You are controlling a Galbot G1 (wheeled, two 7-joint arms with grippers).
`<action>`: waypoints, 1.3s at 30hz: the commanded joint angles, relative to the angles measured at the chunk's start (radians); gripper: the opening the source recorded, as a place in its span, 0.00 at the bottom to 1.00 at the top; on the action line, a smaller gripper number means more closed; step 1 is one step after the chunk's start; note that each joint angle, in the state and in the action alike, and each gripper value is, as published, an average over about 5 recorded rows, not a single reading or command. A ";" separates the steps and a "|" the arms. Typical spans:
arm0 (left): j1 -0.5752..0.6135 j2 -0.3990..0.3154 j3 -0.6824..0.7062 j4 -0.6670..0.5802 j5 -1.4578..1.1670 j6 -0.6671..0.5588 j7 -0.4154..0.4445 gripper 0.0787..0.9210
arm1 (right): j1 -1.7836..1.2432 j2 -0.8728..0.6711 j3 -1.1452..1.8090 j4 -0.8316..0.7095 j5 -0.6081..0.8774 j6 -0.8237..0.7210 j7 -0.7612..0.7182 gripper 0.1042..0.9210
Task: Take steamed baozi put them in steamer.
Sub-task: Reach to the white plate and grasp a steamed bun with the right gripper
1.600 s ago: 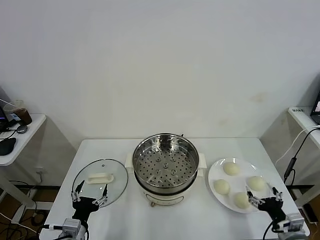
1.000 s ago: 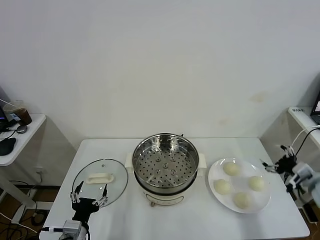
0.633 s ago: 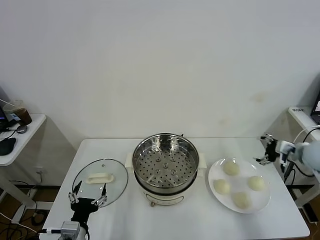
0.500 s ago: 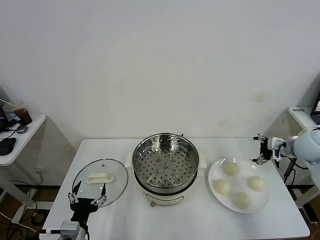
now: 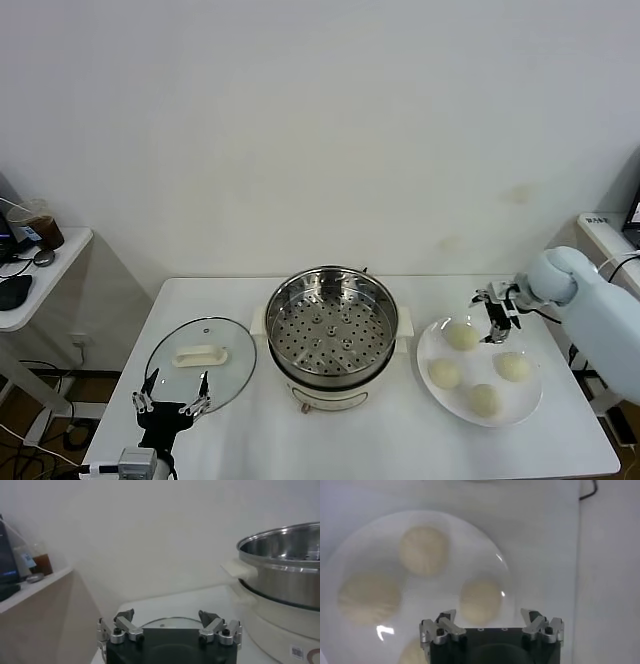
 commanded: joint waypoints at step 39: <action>-0.003 -0.006 0.001 0.023 0.002 0.002 -0.005 0.88 | 0.015 0.175 0.009 -0.258 -0.147 0.049 0.018 0.85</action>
